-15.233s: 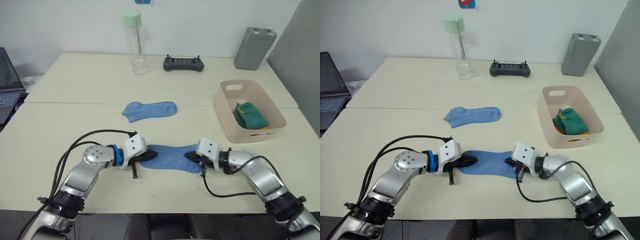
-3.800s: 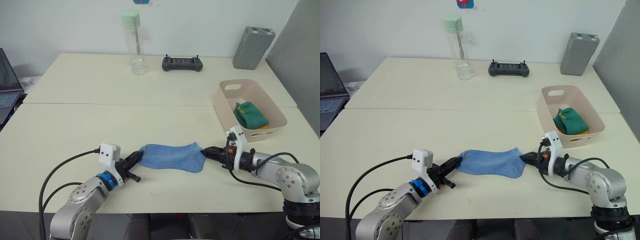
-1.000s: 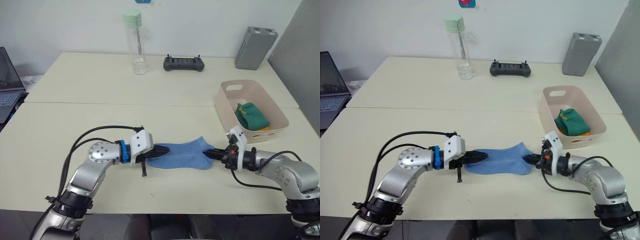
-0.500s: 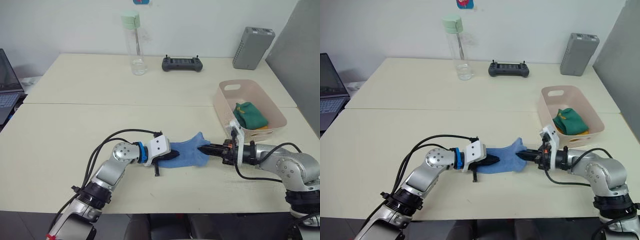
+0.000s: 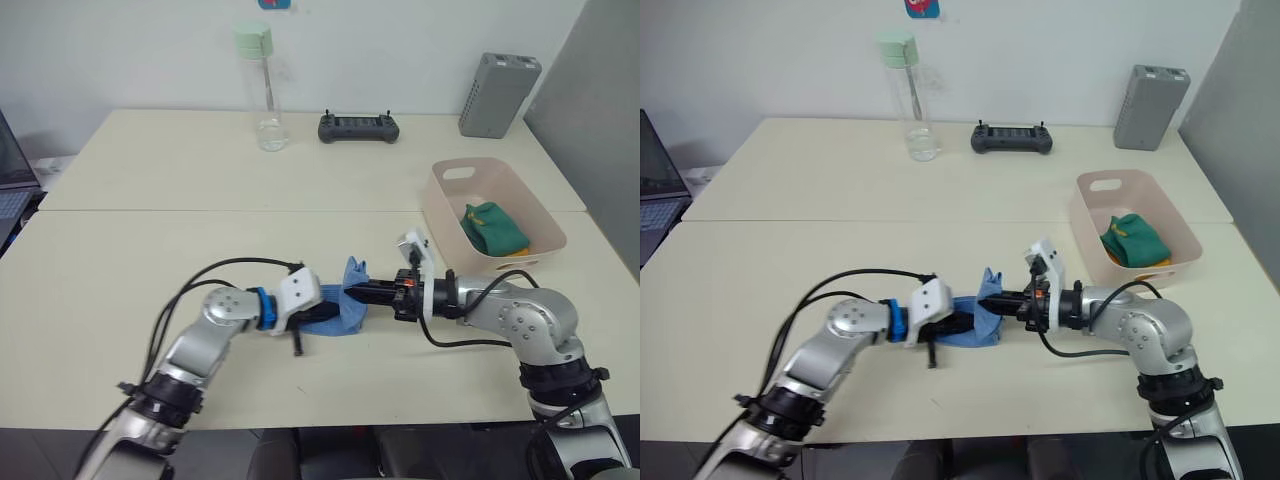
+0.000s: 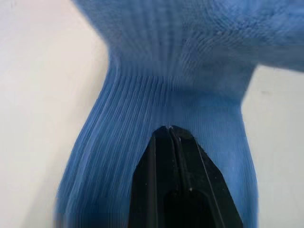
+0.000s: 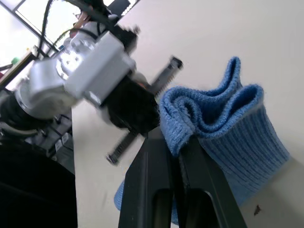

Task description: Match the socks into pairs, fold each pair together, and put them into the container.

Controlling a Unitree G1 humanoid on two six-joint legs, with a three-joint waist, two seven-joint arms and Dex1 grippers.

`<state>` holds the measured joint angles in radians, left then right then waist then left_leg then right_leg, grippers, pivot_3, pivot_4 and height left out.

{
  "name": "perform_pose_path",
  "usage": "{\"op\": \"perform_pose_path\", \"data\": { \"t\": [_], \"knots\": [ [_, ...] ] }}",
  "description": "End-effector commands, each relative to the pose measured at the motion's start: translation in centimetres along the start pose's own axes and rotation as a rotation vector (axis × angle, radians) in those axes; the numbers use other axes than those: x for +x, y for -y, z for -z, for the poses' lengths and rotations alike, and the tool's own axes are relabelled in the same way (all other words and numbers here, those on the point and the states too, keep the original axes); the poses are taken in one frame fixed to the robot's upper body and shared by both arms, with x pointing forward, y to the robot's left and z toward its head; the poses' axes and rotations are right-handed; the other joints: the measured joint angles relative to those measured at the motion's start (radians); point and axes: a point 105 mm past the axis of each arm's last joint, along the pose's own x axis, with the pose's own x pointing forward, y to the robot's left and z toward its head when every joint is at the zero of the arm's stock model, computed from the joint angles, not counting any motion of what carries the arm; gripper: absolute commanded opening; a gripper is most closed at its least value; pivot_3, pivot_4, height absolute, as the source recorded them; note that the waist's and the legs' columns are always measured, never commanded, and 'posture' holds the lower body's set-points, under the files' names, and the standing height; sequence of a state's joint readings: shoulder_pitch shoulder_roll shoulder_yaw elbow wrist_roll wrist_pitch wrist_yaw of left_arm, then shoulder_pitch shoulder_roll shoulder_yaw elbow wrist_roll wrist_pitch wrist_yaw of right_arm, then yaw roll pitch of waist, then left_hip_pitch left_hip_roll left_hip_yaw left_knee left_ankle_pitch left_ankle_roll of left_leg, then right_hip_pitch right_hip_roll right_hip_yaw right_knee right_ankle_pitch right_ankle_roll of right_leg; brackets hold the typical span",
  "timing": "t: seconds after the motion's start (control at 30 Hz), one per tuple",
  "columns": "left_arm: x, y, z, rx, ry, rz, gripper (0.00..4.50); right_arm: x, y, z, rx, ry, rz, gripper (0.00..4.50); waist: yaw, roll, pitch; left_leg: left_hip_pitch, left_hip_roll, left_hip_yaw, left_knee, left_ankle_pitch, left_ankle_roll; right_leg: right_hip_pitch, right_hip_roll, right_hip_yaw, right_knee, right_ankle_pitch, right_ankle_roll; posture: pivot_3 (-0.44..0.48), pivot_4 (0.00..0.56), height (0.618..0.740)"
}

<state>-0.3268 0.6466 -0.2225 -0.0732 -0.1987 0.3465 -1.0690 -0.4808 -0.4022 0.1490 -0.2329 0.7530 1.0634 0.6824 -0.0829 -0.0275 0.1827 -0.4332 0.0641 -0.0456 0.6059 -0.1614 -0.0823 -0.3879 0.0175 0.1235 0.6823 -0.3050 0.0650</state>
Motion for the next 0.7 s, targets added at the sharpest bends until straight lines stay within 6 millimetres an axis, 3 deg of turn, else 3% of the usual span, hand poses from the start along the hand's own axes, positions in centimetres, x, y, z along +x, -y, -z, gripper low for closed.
{"op": "perform_pose_path", "data": {
  "t": [0.03, 0.13, 0.23, 0.27, 0.3, 0.57, 0.67, 0.7],
  "knots": [
    [-2.8, -1.1, -2.6, 0.028, 0.036, -0.027, 0.00, 1.6, -0.4, -0.3, -0.072, -0.016, -0.037, 0.02, 0.000, 0.000, 0.000, 0.000, 0.000, 0.000, 0.000, 0.000, 0.000, 0.000, 0.000, 0.000, 0.000, 0.000, 0.000, 0.000, 0.150, 0.740],
    [-4.6, -2.5, -4.2, 0.045, 0.044, -0.066, 0.00, 3.1, -0.4, 0.3, -0.103, -0.053, -0.038, 0.02, 0.001, 0.000, 0.000, -0.001, 0.000, 0.000, 0.000, 0.000, 0.000, 0.000, 0.000, 0.000, -0.001, 0.000, 0.000, 0.000, 0.150, 0.740],
    [-5.0, -3.0, -5.2, 0.055, 0.061, -0.082, 0.00, 3.8, -0.5, -0.6, -0.132, -0.019, -0.037, 0.02, 0.003, 0.000, 0.000, -0.001, -0.001, -0.001, 0.000, 0.000, 0.000, 0.000, 0.000, -0.001, -0.001, 0.000, -0.001, 0.000, 0.150, 0.740],
    [-4.9, -3.0, -5.4, 0.054, 0.071, -0.082, 0.00, 3.7, -0.7, -0.7, -0.139, -0.017, -0.047, 0.55, 0.003, 0.000, 0.000, -0.002, -0.001, -0.001, 0.000, 0.000, 0.000, 0.000, 0.000, -0.001, -0.001, -0.001, -0.001, 0.000, 0.150, 0.740],
    [-4.8, -3.0, -5.6, 0.055, 0.082, -0.082, 0.00, 3.7, -0.8, -0.7, -0.144, -0.017, -0.057, 0.70, 0.003, 0.000, 0.000, -0.002, -0.001, -0.001, 0.000, 0.000, 0.000, 0.000, -0.001, -0.001, -0.001, 0.000, -0.001, 0.000, 0.150, 0.740],
    [-3.0, -2.0, -8.7, 0.097, 0.224, -0.029, 0.00, 1.2, -2.3, -2.4, -0.170, 0.012, -0.100, 3.28, 0.004, 0.000, 0.000, -0.002, -0.001, -0.002, 0.000, 0.000, 0.000, 0.000, 0.000, -0.002, 0.000, -0.001, -0.001, 0.000, 0.150, 0.740],
    [-2.5, -1.9, -8.7, 0.102, 0.216, -0.012, 0.00, 0.1, -2.7, -2.9, -0.162, 0.022, -0.105, 4.33, 0.003, 0.000, 0.001, -0.002, -0.001, -0.002, 0.000, 0.000, 0.000, 0.000, 0.000, -0.002, -0.001, -0.001, -0.001, 0.000, 0.150, 0.740],
    [-2.3, -1.7, -8.1, 0.100, 0.189, -0.002, 0.00, -0.3, -2.5, -3.0, -0.158, 0.022, -0.087, 4.46, 0.002, 0.000, 0.001, -0.002, -0.001, -0.002, 0.000, 0.000, 0.000, 0.000, 0.000, -0.002, 0.000, -0.001, -0.001, 0.000, 0.150, 0.740]
  ]
}}
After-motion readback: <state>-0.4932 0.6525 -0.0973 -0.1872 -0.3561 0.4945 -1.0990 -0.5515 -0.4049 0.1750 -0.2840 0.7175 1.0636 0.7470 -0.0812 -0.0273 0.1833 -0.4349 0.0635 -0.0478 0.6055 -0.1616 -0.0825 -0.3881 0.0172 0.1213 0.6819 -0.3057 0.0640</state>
